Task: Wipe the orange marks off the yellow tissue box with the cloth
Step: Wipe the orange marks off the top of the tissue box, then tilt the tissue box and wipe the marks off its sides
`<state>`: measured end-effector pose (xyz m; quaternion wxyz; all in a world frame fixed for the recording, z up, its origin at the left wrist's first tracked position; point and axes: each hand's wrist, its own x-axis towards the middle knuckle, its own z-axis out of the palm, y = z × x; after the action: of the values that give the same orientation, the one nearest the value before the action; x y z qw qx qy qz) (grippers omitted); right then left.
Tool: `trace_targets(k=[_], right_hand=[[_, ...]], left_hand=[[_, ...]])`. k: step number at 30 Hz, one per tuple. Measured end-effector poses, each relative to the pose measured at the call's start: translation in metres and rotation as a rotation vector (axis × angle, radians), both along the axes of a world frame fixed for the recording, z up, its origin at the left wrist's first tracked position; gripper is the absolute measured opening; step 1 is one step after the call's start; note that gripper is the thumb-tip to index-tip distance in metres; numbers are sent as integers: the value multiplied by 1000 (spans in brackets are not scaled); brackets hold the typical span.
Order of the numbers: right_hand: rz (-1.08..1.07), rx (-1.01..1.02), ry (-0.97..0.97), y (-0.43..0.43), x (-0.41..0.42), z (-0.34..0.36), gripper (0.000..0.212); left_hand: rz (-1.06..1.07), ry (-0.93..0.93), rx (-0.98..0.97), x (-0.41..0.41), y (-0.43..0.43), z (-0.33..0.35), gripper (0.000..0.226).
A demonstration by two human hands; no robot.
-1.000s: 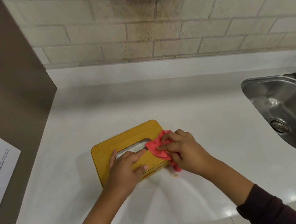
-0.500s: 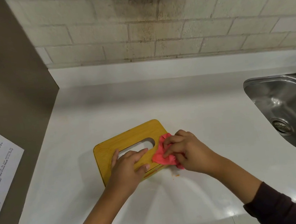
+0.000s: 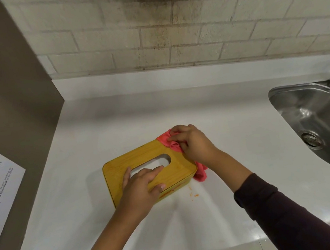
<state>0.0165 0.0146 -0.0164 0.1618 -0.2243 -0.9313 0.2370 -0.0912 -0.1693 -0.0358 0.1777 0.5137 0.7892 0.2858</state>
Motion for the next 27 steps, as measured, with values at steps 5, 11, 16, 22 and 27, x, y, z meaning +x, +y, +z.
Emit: trace_targets(k=[5,11,16,22,27], right_hand=[[109,-33,9,-6,25,-3,42],[135,-166,-32,-26,71,-2,44],[136,-235,-94,-33,97,1,42],[-385,-664,311,-32,121,-2,34],[-502,-889,476,-35,134,-12,36]], left_hand=[[14,7,4,1,0,-2,44],[23,14,-4,0,0,-2,43],[10,22,-9,0,0,-1,43],[-116,131,-35,-6,-10,0,48],[-151,103,-43,-18,-9,1,51]])
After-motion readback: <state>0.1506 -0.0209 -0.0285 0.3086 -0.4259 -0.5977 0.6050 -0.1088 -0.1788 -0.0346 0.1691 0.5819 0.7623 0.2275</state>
